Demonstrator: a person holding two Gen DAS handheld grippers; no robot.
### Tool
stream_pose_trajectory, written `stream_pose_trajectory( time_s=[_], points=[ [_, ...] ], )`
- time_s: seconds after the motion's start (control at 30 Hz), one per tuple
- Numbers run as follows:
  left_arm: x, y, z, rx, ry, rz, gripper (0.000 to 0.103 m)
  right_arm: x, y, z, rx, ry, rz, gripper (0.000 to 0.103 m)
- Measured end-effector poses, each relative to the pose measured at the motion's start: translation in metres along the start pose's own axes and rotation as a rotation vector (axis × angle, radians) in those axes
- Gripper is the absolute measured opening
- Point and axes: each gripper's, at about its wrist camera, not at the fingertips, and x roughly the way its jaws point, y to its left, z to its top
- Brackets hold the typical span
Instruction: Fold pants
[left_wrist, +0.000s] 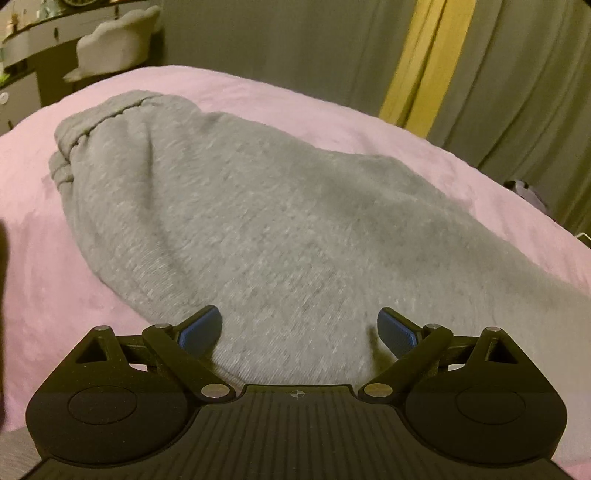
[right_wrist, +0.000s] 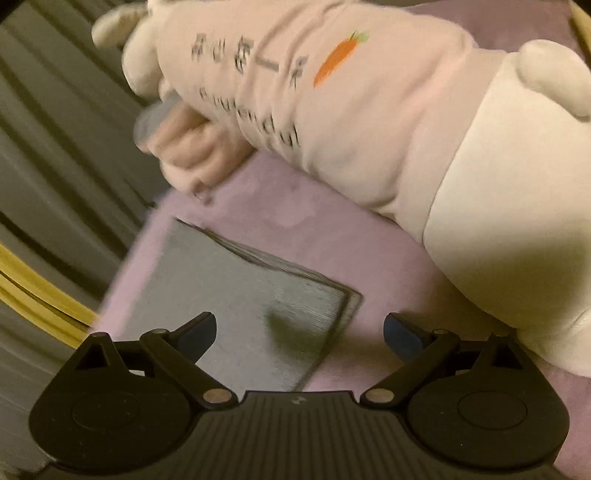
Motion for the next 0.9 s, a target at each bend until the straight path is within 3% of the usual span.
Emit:
stream_pose_trajectory(
  time_s=[0.17, 0.23, 0.37, 0.43, 0.47, 0.53, 0.57, 0.67, 0.8, 0.87, 0.9],
  points=[
    [0.009, -0.016, -0.007, 0.048, -0.019, 0.011, 0.101, 0.009, 0.018, -0.005, -0.004, 0.081, 0.239, 0.098],
    [0.01, -0.017, -0.006, 0.052, -0.018, 0.016, 0.102, 0.024, 0.028, -0.007, -0.012, 0.13, 0.263, 0.098],
    [0.009, -0.013, -0.004, 0.017, -0.021, -0.008, 0.102, 0.05, 0.018, -0.011, 0.002, 0.201, 0.19, 0.095],
    [0.009, -0.009, -0.003, -0.009, -0.025, -0.022, 0.102, 0.048, 0.01, -0.009, 0.019, 0.158, 0.189, 0.091],
    [0.01, -0.008, -0.003, -0.017, -0.026, -0.026, 0.102, 0.038, 0.007, -0.008, 0.006, 0.113, 0.15, 0.089],
    [0.011, -0.008, -0.003, -0.021, -0.027, -0.025, 0.102, 0.028, 0.012, -0.005, -0.062, 0.03, -0.007, 0.089],
    [0.011, -0.01, -0.004, -0.018, -0.029, -0.022, 0.102, 0.022, 0.013, -0.003, -0.086, 0.0, -0.032, 0.089],
    [0.012, -0.013, -0.004, -0.007, -0.031, -0.013, 0.103, 0.008, 0.009, 0.001, -0.101, -0.042, -0.033, 0.089],
    [0.012, -0.012, -0.004, -0.005, -0.03, -0.011, 0.103, 0.009, -0.015, 0.004, -0.015, -0.005, -0.024, 0.086],
    [0.012, -0.012, -0.004, -0.006, -0.03, -0.011, 0.103, 0.012, -0.031, 0.002, 0.071, 0.018, 0.021, 0.065],
    [0.012, -0.012, -0.005, -0.005, -0.03, -0.011, 0.103, 0.013, -0.039, 0.0, 0.115, 0.029, 0.043, 0.061]
  ],
)
